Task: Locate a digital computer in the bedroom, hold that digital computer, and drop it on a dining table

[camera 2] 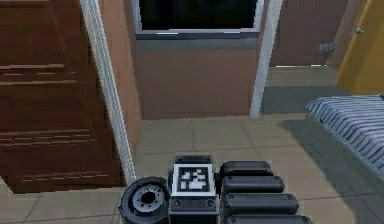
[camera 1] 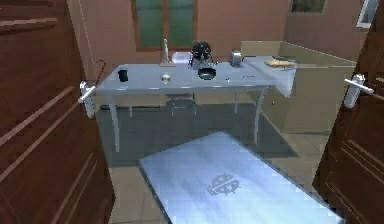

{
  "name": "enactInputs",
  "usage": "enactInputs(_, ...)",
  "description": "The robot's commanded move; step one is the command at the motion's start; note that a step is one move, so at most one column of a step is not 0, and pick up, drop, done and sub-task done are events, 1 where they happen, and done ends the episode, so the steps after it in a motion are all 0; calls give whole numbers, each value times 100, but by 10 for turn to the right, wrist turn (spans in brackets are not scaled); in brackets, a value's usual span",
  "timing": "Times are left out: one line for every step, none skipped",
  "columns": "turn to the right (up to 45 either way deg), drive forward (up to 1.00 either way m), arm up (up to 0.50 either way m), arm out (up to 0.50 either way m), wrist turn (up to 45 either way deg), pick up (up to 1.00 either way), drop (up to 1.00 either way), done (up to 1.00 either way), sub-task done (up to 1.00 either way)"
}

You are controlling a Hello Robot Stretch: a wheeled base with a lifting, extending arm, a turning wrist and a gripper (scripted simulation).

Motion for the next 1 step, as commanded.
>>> enactInputs(0,100,0,0,0,0,0,0,0)
